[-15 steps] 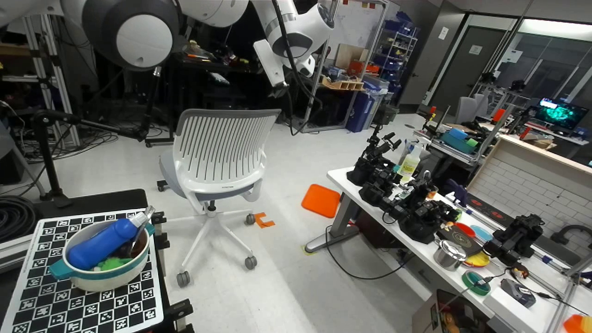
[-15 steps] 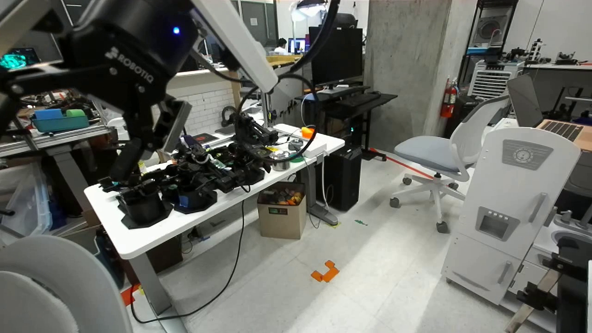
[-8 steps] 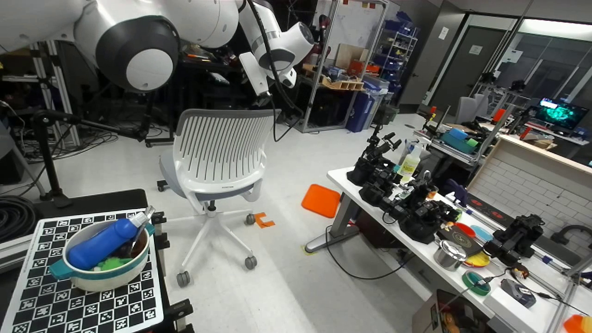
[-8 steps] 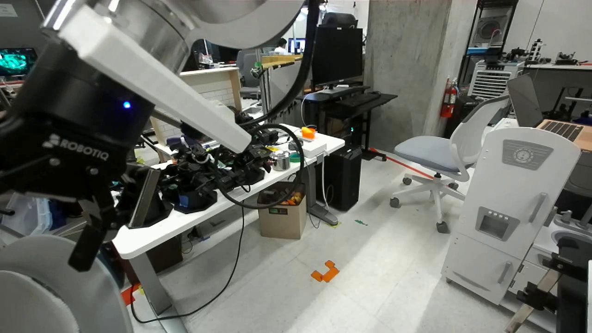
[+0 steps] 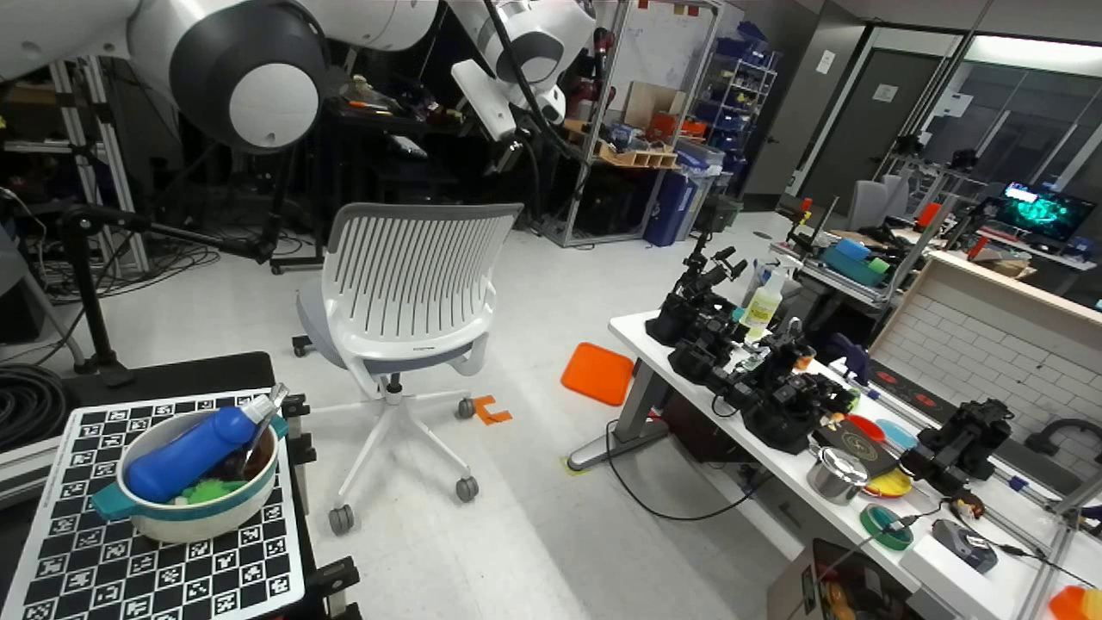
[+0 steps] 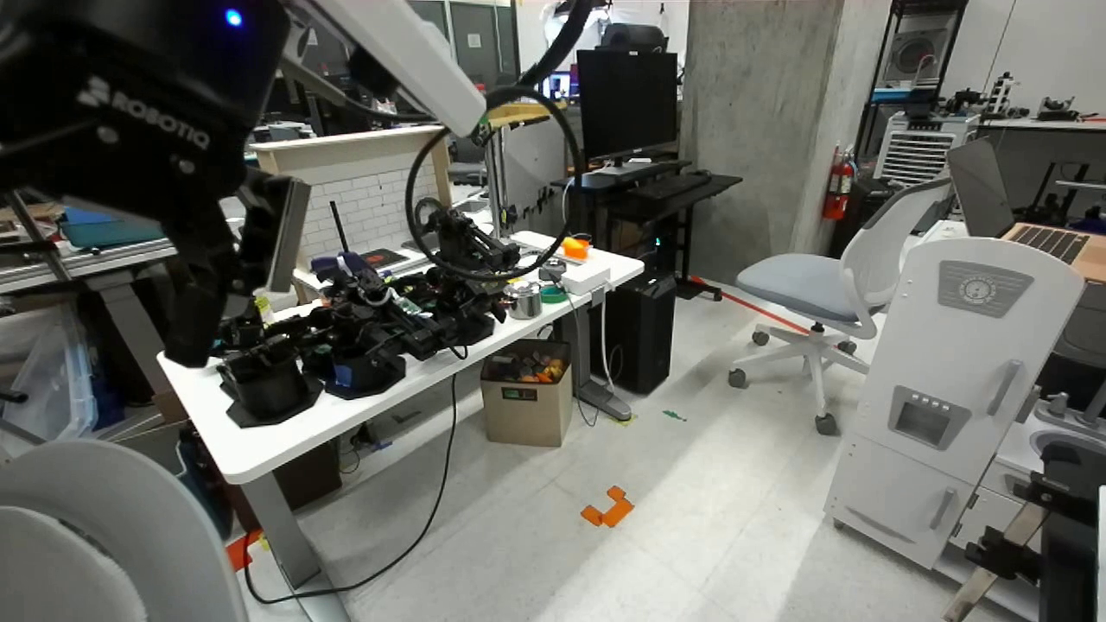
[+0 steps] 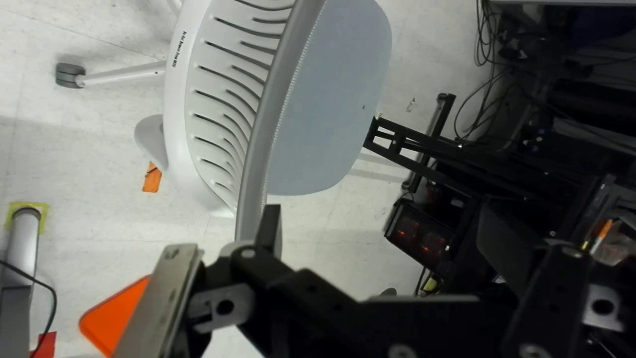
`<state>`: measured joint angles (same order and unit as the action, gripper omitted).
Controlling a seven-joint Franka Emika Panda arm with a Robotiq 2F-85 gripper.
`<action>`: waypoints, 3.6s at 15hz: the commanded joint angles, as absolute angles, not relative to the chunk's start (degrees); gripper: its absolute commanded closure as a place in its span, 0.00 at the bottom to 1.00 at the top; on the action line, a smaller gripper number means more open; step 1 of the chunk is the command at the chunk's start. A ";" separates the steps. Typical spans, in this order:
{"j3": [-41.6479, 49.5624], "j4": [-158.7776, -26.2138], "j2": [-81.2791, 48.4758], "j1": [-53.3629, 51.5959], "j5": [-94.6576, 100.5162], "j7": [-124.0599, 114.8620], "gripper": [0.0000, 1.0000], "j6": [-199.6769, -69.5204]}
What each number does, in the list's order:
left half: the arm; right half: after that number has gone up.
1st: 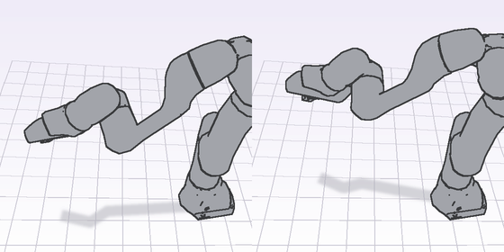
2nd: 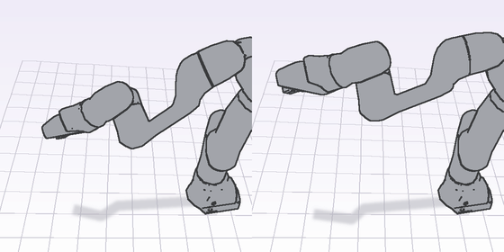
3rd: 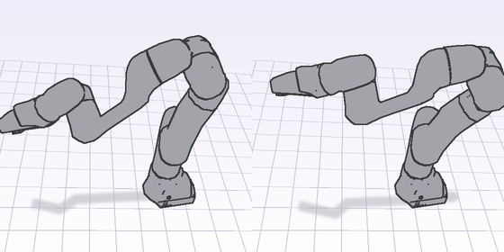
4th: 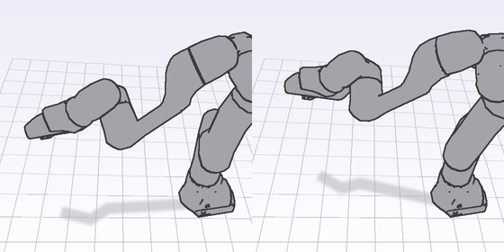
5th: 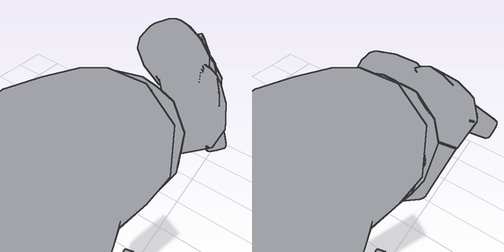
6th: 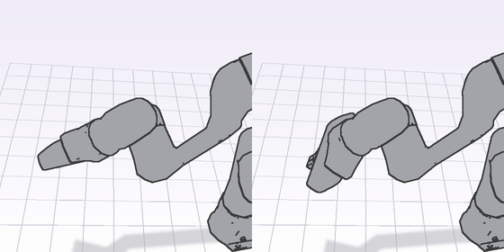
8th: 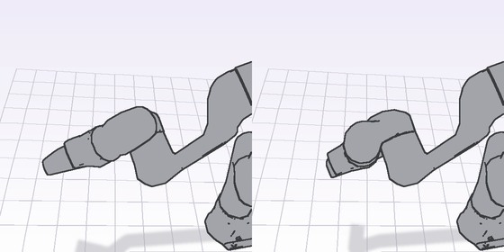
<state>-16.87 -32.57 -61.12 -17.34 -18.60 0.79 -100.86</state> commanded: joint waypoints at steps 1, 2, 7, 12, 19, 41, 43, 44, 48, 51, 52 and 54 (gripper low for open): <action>-15.12 -31.15 -61.62 -17.50 -16.41 -0.25 0.00 -97.65; -14.76 -31.16 -62.04 -17.51 -16.05 -0.24 0.00 -97.52; -13.54 -31.22 -65.40 -18.05 -15.53 0.28 0.00 -96.98; -13.78 -30.35 -68.28 -18.96 -15.72 0.54 0.15 -97.13; -13.86 -22.86 -73.43 -19.92 -14.99 -0.37 0.73 -94.27; -9.94 -26.08 -71.03 4.01 -15.29 0.94 0.98 -96.85; -9.46 -26.24 -71.06 6.99 -15.32 1.72 0.98 -96.92; -9.38 -26.34 -71.16 8.19 -15.42 2.02 0.98 -97.24; -8.31 -26.40 -70.62 11.34 -15.20 2.09 0.98 -97.34; -7.36 -26.87 -71.10 10.78 -14.17 2.27 0.98 -97.59; -6.79 -27.13 -71.59 9.92 -13.26 2.38 0.98 -98.04; -5.87 -27.38 -72.11 8.32 -11.20 2.84 0.98 -98.51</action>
<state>-7.89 -25.65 -70.15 12.17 -14.45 3.18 -97.11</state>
